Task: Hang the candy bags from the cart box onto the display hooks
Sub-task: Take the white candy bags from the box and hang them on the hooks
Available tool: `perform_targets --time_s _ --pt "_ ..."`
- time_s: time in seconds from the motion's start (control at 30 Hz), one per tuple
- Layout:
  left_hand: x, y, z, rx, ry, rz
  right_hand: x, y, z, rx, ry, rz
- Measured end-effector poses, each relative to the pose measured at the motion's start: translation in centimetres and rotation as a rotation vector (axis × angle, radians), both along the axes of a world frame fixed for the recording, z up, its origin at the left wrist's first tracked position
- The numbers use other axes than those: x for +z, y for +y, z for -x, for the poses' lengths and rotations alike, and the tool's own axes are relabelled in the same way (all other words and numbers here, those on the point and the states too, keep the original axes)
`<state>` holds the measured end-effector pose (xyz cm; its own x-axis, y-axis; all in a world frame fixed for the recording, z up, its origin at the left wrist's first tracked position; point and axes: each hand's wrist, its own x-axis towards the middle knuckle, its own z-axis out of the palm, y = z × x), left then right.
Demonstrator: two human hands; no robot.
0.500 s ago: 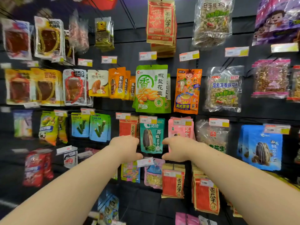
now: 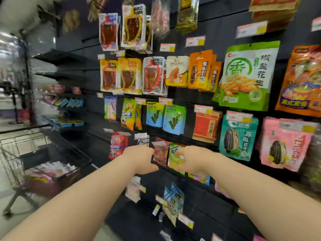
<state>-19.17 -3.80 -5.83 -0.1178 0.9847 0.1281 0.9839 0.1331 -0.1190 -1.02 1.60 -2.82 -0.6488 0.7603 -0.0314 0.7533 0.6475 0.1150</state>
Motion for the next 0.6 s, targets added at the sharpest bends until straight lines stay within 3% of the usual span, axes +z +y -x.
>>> perform_targets --time_s 0.6 --pt "-4.1 4.9 21.2 0.491 -0.052 0.049 -2.9 14.2 24.7 0.444 -0.055 0.074"
